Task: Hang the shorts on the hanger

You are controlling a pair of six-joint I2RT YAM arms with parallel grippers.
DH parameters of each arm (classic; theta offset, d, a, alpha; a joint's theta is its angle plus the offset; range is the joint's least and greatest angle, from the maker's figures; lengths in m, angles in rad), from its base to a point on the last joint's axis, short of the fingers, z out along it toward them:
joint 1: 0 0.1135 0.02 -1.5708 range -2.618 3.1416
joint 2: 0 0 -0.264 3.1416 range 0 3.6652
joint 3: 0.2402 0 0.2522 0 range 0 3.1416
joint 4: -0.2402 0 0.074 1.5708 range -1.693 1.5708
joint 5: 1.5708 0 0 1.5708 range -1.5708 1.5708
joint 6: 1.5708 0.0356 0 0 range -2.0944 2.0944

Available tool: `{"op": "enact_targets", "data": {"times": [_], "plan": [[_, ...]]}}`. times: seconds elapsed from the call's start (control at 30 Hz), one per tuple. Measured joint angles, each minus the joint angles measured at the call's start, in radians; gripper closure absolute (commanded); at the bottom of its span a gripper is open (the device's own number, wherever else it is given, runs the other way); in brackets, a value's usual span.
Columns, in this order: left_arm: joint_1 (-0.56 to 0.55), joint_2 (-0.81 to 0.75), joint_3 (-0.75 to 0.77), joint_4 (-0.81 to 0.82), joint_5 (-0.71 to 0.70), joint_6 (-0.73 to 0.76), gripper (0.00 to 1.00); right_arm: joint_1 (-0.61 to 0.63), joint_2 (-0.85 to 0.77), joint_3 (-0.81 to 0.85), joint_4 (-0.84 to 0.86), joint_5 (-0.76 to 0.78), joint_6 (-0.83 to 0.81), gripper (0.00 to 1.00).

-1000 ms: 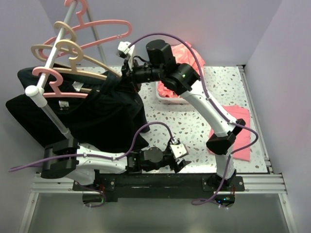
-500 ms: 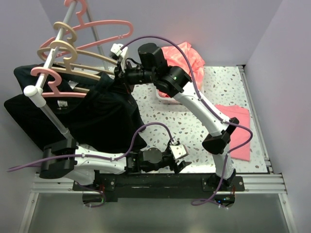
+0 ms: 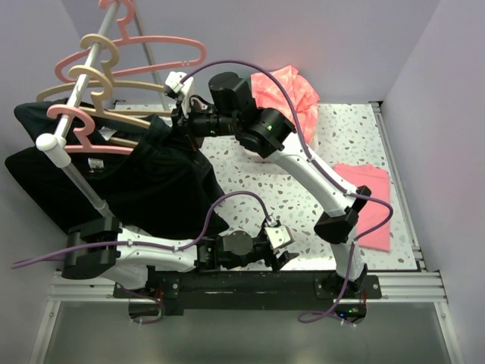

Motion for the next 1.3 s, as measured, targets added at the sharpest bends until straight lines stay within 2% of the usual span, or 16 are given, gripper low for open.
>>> {"op": "enact_targets", "data": {"times": [0.5, 0.57, 0.6, 0.7, 0.8, 1.03, 1.1, 1.27, 1.3], "plan": [[0.000, 0.004, 0.000, 0.013, 0.005, 0.000, 0.28, 0.011, 0.030, 0.010, -0.008, 0.024, 0.000, 1.00], [0.000, 0.004, -0.001, 0.013, 0.005, -0.001, 0.27, 0.011, 0.037, 0.010, -0.011, 0.027, 0.000, 0.97], [0.000, 0.004, -0.002, 0.013, 0.005, -0.001, 0.27, 0.011, 0.039, 0.010, -0.011, 0.030, 0.000, 0.95], [-0.002, 0.004, -0.006, 0.013, 0.005, -0.001, 0.27, 0.011, 0.039, 0.010, -0.010, 0.046, -0.002, 0.71], [-0.005, 0.004, -0.006, 0.013, 0.005, -0.001, 0.26, 0.011, 0.038, 0.010, 0.013, 0.053, -0.001, 0.55], [-0.006, 0.004, -0.006, 0.013, 0.002, -0.001, 0.24, 0.012, -0.024, -0.033, 0.061, 0.095, 0.003, 0.45], [-0.006, 0.004, -0.006, 0.013, -0.001, 0.000, 0.23, 0.012, -0.069, -0.074, 0.069, 0.109, 0.003, 0.36], [-0.006, 0.005, -0.006, 0.011, -0.023, -0.001, 0.23, 0.015, -0.228, -0.248, 0.101, 0.193, 0.007, 0.23], [-0.006, 0.005, -0.005, 0.009, -0.033, -0.001, 0.22, 0.015, -0.270, -0.297, 0.106, 0.216, 0.012, 0.16]]}}
